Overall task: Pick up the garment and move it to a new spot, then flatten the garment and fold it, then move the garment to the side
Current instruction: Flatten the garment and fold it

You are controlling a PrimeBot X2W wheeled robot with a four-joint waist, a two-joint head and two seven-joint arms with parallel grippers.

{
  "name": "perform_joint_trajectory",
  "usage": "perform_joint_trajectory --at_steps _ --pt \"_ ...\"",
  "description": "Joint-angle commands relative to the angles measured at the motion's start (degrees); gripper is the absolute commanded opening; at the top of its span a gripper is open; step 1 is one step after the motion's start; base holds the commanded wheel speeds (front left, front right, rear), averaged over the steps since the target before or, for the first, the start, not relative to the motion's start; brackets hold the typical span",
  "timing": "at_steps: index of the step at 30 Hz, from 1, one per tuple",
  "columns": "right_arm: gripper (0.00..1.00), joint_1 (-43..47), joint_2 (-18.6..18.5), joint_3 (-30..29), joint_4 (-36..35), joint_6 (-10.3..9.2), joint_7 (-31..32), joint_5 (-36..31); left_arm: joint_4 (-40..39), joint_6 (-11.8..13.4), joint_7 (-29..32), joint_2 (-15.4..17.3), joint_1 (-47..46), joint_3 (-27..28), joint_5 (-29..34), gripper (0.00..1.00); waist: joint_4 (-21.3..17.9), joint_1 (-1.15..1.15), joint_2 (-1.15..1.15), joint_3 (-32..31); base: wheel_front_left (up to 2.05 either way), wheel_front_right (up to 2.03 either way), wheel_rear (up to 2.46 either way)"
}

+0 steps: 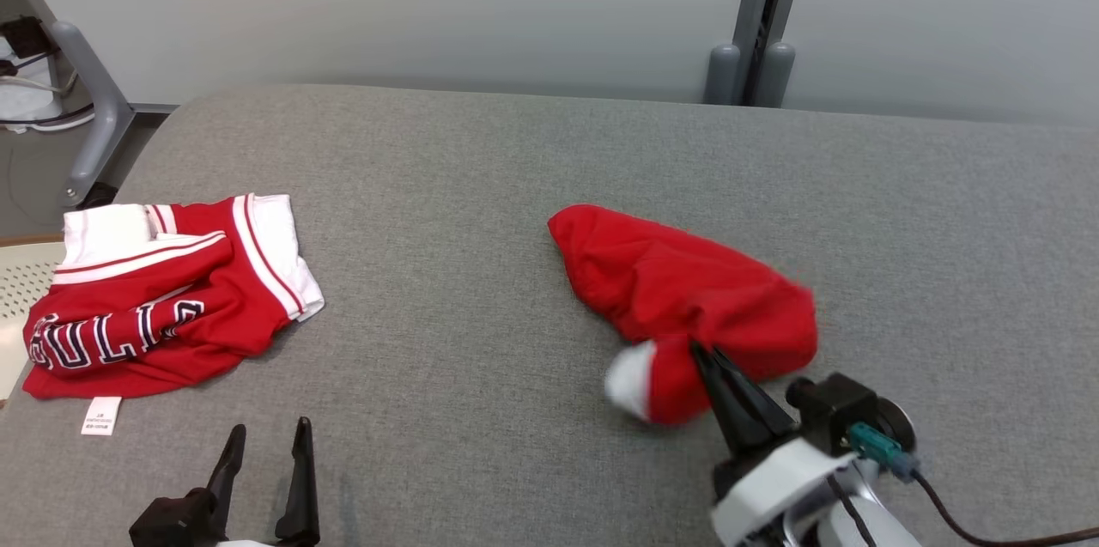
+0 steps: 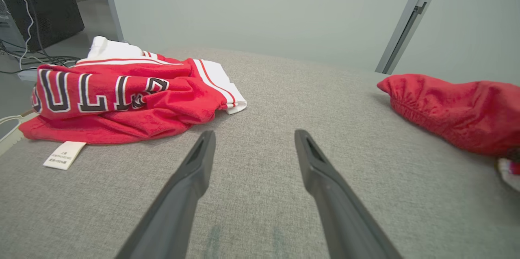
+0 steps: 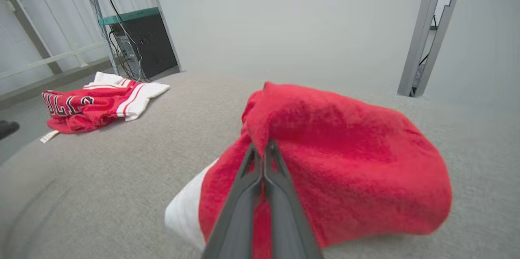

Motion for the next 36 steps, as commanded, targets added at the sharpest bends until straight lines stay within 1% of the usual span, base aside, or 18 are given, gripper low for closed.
perform_joint_trajectory --at_steps 1,2,6,7,9,11,13,15,17,18,19,20,21,24,25,29,34,36 --pt "0.00 -1.7 -0.2 1.9 -2.4 -0.01 0.0 3.0 0.2 0.2 0.0 0.2 -0.1 -0.2 -0.3 1.00 0.3 0.00 0.00 -0.3 0.00 0.00 0.00" --pt "0.00 -2.9 -0.1 3.8 -4.3 -0.01 0.0 4.0 0.3 0.3 0.0 0.2 0.0 -0.3 -0.6 1.00 0.3 0.00 0.00 -0.4 0.00 0.00 0.00" --pt "0.00 -9.3 -0.3 10.4 -12.7 -0.01 0.0 12.0 1.0 0.4 0.0 0.2 0.1 -1.4 -1.0 1.00 0.5 0.00 0.00 -0.7 0.00 0.00 0.00" --pt "0.00 -11.0 -0.3 10.8 -14.5 -0.01 0.0 14.3 1.2 0.5 0.0 0.2 0.0 -1.6 -1.2 1.00 0.6 0.00 0.00 -0.8 0.00 0.00 0.00" --pt "0.00 -13.9 -0.5 9.4 -17.1 -0.01 0.0 18.4 1.3 0.4 0.0 0.2 -0.4 -2.5 -1.5 1.00 0.8 0.00 0.00 -0.7 0.00 0.00 0.00" --pt "0.00 -15.7 -0.4 7.0 -16.7 -0.02 0.0 20.4 1.4 0.5 0.0 0.2 -0.9 -3.4 -1.7 1.00 1.3 0.00 0.00 -0.4 0.00 0.00 0.00" --pt "0.00 -16.6 -0.3 4.1 -14.5 -0.01 0.0 20.7 1.3 0.6 0.0 0.2 -1.5 -4.0 -1.9 1.00 1.8 0.00 0.00 0.1 0.00 0.00 0.00" --pt "0.00 -15.6 -0.3 1.4 -10.5 -0.01 0.0 19.6 1.1 0.5 0.0 0.2 -1.8 -4.5 -2.1 1.00 2.2 0.00 0.00 0.8 0.00 0.00 0.00" --pt "0.00 -14.1 -0.3 -0.9 -4.9 -0.01 0.0 17.0 1.1 0.6 0.0 0.2 -1.8 -4.7 -2.2 1.00 2.4 0.00 0.00 1.7 0.00 0.00 0.00" --pt "0.12 -13.5 -0.4 -2.6 -2.2 -0.01 0.0 15.8 1.2 0.5 0.0 0.2 -1.9 -4.8 -2.2 1.00 2.4 0.00 0.00 2.2 0.00 0.00 0.00" --pt "0.31 -12.8 -0.6 -4.1 0.7 -0.01 0.0 13.8 1.3 0.3 0.0 0.2 -2.1 -5.0 -2.2 1.00 2.4 0.00 0.00 2.6 0.00 0.00 0.00" --pt "0.58 -12.1 -0.8 -6.0 3.1 -0.01 0.0 12.3 1.3 0.3 0.0 0.2 -2.4 -5.0 -2.1 1.00 2.3 0.00 0.00 3.1 0.00 0.00 0.00" --pt "1.00 -11.3 -0.9 -8.5 5.3 -0.02 0.0 11.3 1.4 0.2 0.0 0.2 -2.6 -5.1 -2.1 1.00 2.2 0.00 0.00 3.4 0.00 0.00 0.00" --pt "1.00 -9.1 -1.1 -14.7 9.1 -0.01 0.0 7.8 1.5 0.1 0.0 0.2 -2.9 -5.1 -2.0 1.00 1.7 0.00 0.00 4.1 0.00 0.00 0.00" --pt "1.00 -9.1 -1.1 -14.7 9.1 -0.01 0.0 7.8 1.5 0.1 0.0 0.2 -2.9 -5.1 -2.0 1.00 1.7 0.00 0.00 4.1 0.00 0.00 0.00" --pt "1.00 -7.4 -0.9 -19.5 9.2 -0.01 0.0 4.1 1.7 0.0 0.0 0.2 -3.5 -4.9 -1.6 1.00 0.4 0.00 0.00 4.4 0.00 0.00 0.00" --pt "1.00 -6.7 -0.3 -20.9 7.3 -0.01 0.0 2.4 1.8 -0.1 0.0 0.2 -4.3 -5.2 -1.6 1.00 -0.7 0.00 0.00 4.1 0.00 0.00 0.00" --pt "1.00 -6.6 -0.1 -18.3 5.4 -0.01 0.0 1.6 1.8 0.1 0.0 0.2 -4.7 -5.6 -1.8 1.00 -0.9 0.00 0.00 3.6 0.00 0.00 0.00"
